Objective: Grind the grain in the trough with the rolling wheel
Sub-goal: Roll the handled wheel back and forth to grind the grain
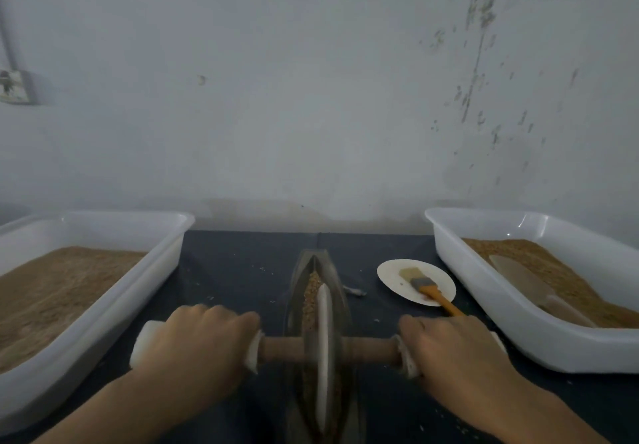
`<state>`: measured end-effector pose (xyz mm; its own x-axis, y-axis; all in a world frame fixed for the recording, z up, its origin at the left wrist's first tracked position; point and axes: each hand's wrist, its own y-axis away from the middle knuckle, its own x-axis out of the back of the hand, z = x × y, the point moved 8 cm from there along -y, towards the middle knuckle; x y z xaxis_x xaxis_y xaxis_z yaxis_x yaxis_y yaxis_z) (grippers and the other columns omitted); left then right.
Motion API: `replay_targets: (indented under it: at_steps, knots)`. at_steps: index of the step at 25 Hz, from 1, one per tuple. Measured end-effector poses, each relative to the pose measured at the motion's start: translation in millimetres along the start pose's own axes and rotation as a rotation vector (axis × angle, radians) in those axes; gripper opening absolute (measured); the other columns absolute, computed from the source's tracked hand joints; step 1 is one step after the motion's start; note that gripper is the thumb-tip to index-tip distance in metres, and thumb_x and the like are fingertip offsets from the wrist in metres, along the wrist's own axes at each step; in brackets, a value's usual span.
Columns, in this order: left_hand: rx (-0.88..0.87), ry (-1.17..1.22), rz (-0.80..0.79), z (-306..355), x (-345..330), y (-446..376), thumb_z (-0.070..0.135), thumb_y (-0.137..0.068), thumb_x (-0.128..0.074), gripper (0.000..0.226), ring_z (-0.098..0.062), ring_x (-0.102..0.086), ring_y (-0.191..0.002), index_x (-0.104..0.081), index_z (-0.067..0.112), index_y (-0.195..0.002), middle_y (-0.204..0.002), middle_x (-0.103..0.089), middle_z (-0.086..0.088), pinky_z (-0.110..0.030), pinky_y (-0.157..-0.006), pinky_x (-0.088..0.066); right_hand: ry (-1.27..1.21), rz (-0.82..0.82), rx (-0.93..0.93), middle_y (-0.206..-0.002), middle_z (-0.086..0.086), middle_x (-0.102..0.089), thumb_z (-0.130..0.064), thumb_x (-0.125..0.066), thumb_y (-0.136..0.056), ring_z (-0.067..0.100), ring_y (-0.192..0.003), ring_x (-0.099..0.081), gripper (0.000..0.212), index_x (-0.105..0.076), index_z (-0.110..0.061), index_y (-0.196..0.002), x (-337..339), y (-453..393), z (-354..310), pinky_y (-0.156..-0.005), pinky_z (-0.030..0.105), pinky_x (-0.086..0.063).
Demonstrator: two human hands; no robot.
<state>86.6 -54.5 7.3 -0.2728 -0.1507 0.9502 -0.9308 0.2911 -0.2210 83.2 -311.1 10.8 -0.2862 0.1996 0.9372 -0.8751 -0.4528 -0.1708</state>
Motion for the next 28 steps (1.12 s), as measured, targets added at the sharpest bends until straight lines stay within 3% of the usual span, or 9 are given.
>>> replay_targets:
  at_steps: [4,9,11,14,16,19,21,24,28]
  knots:
    - [0.072,-0.081,0.086,0.2,10.3,-48.7,0.044,-0.082,-0.055,0.024,-0.012,-0.048,-0.068,-0.033,0.034,-0.080,-0.077,-0.051,0.013,-0.031,-0.062,-0.033,-0.062,0.044,-0.148,-0.085,-0.006,-0.060,-0.028,-0.057,-0.088,0.014,-0.071,-0.055,0.016,-0.044,-0.027,-0.097,-13.2,-49.5,17.5,-0.062,0.029,-0.046]
    - [0.158,-0.021,0.081,-8.5,8.5,-77.2,0.040,-0.086,-0.054,0.015,-0.017,-0.055,-0.075,-0.042,0.031,-0.083,-0.089,-0.063,0.007,-0.031,-0.065,-0.037,-0.011,0.121,-0.186,-0.085,-0.004,-0.061,-0.027,-0.062,-0.086,0.015,-0.068,-0.057,0.022,-0.049,-0.022,-0.103,-10.6,-79.4,24.2,-0.057,0.029,-0.042]
    - [0.122,0.031,0.057,-5.7,2.3,-50.2,0.041,-0.085,-0.054,0.017,-0.011,-0.052,-0.071,-0.039,0.034,-0.081,-0.084,-0.059,0.011,-0.028,-0.064,-0.036,0.019,0.154,-0.101,-0.072,-0.005,-0.057,-0.025,-0.070,-0.075,0.014,-0.061,-0.055,0.025,-0.052,-0.024,-0.093,-3.4,-52.6,13.8,-0.052,0.031,-0.043]
    - [-0.008,0.001,0.175,8.9,15.7,3.2,0.046,-0.067,-0.068,0.036,-0.002,-0.042,-0.051,-0.033,0.037,-0.069,-0.060,-0.043,0.015,-0.020,-0.047,-0.018,0.015,0.238,0.041,-0.050,-0.004,-0.051,-0.025,-0.085,-0.035,0.008,-0.039,-0.048,0.046,-0.052,-0.025,-0.067,14.0,-0.1,-2.4,-0.036,0.023,-0.023]
    - [-0.053,-0.001,0.265,11.2,30.0,16.3,0.048,-0.048,-0.072,0.048,-0.003,-0.037,-0.040,-0.028,0.036,-0.064,-0.051,-0.033,0.015,-0.015,-0.046,-0.005,0.008,0.147,0.048,-0.060,-0.005,-0.056,-0.030,-0.082,-0.049,0.008,-0.047,-0.052,0.040,-0.052,-0.025,-0.075,10.3,8.9,-2.0,-0.041,0.024,-0.027]
    - [0.051,-0.015,0.154,-0.1,5.5,-11.3,0.047,-0.076,-0.057,0.028,-0.006,-0.045,-0.057,-0.032,0.035,-0.073,-0.065,-0.045,0.014,-0.025,-0.052,-0.029,0.027,0.054,-0.053,-0.085,-0.006,-0.062,-0.026,-0.062,-0.081,0.016,-0.072,-0.058,0.023,-0.046,-0.027,-0.097,-4.5,-20.3,9.4,-0.058,0.032,-0.039]
    - [0.120,-0.036,0.156,-7.6,3.5,-49.4,0.044,-0.083,-0.053,0.020,-0.011,-0.052,-0.068,-0.036,0.034,-0.079,-0.077,-0.054,0.012,-0.029,-0.061,-0.034,0.014,0.086,-0.110,-0.089,-0.004,-0.062,-0.024,-0.060,-0.084,0.018,-0.076,-0.059,0.022,-0.047,-0.025,-0.102,-8.6,-51.7,18.7,-0.065,0.034,-0.044]
    - [0.182,-0.003,0.106,-16.1,-1.0,-87.9,0.039,-0.084,-0.054,0.017,-0.020,-0.060,-0.080,-0.040,0.030,-0.081,-0.088,-0.062,0.006,-0.032,-0.063,-0.037,0.039,0.140,-0.187,-0.096,0.000,-0.065,-0.019,-0.058,-0.087,0.022,-0.082,-0.063,0.020,-0.048,-0.018,-0.105,-3.7,-90.6,30.1,-0.061,0.032,-0.039]
    - [0.156,0.008,0.078,-11.4,-4.8,-57.6,0.041,-0.085,-0.053,0.022,-0.013,-0.056,-0.072,-0.035,0.031,-0.076,-0.081,-0.058,0.010,-0.030,-0.061,-0.035,0.051,0.106,-0.114,-0.084,-0.002,-0.063,-0.020,-0.064,-0.081,0.020,-0.071,-0.060,0.023,-0.050,-0.021,-0.099,-1.3,-63.8,19.1,-0.056,0.032,-0.036]
